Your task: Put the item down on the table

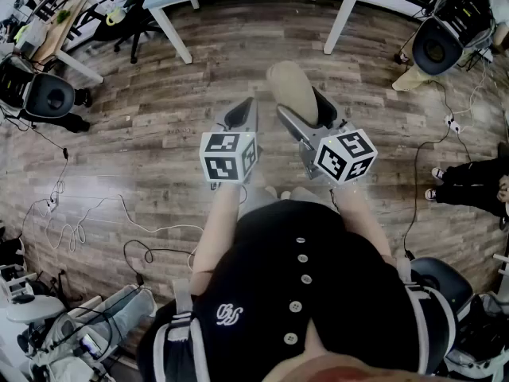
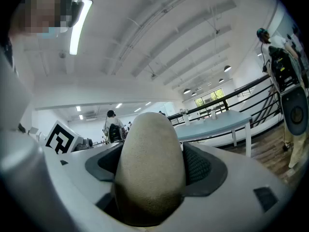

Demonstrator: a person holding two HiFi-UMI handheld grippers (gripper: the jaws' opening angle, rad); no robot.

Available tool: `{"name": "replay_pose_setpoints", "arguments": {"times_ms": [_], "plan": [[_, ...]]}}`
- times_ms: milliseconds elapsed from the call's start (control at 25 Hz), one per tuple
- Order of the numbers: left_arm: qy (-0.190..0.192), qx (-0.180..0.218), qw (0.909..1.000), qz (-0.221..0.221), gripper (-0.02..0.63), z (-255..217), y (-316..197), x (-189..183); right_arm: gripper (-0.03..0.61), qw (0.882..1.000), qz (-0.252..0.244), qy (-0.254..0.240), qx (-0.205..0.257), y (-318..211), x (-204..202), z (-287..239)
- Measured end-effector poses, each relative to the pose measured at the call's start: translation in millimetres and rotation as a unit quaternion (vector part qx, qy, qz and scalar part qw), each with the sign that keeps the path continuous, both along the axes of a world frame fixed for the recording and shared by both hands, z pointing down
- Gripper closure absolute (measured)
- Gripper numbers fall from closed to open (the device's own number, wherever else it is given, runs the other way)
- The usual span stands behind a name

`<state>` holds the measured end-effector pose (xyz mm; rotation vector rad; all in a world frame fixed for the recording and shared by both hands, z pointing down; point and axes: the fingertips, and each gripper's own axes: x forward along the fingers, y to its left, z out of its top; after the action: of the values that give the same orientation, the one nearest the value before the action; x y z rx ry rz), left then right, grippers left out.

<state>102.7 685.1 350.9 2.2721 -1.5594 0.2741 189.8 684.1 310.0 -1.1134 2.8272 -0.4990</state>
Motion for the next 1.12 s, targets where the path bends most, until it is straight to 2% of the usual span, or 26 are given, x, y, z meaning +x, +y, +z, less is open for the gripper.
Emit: {"name": "replay_pose_setpoints", "arguments": {"times_ms": [440, 680, 840, 1120], "plan": [[-0.005, -0.010, 0.9999, 0.001, 0.609, 1, -10, -7, 0.190, 1.000, -0.004, 0.003, -0.004, -10, -10, 2], [0.030, 0.040, 0.9984, 0.024, 0.606, -11, -12, -16, 0.189, 1.000, 0.003, -0.009, -0.027, -11, -21, 8], [0.025, 0.029, 0.9983, 0.043, 0.606, 0, -12, -18, 0.189, 1.000, 0.006, 0.012, -0.022, -11, -23, 18], [0.035, 0.000, 0.9985, 0.041, 0.606, 17, -31, -31, 0.193, 0.999, 0.013, 0.006, -0.032, -33, -32, 23]]}}
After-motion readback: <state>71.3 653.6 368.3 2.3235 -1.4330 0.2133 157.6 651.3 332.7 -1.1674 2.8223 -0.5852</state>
